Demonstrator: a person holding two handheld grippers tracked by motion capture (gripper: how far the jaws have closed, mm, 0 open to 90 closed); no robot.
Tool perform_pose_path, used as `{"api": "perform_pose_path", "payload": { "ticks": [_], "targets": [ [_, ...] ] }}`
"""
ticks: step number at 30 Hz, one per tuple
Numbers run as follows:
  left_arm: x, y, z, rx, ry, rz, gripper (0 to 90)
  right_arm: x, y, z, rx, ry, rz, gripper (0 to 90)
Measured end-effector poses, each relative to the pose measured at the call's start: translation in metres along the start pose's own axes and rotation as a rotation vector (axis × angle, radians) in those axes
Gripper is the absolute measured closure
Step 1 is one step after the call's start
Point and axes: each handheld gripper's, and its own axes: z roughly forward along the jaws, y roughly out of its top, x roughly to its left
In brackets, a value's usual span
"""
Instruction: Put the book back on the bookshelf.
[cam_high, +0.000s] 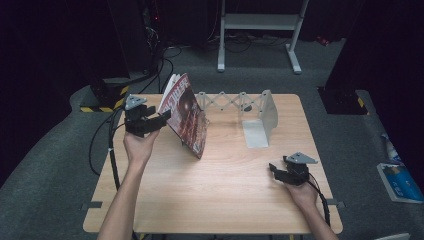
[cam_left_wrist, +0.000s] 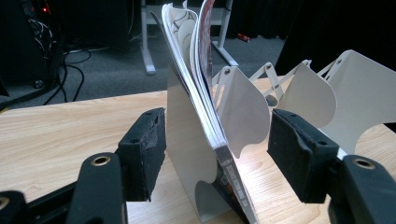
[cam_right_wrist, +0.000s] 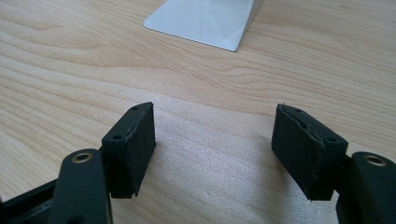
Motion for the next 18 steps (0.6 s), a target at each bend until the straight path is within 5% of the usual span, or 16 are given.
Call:
{"api": "perform_pose_path", "payload": {
  "ticks": [18],
  "targets": [
    [0.005,-0.008,-0.020,-0.036,0.001,0.002,38.1,0.000,0.000,0.000,-0.001,-0.001,0.001,30.5]
  ]
}}
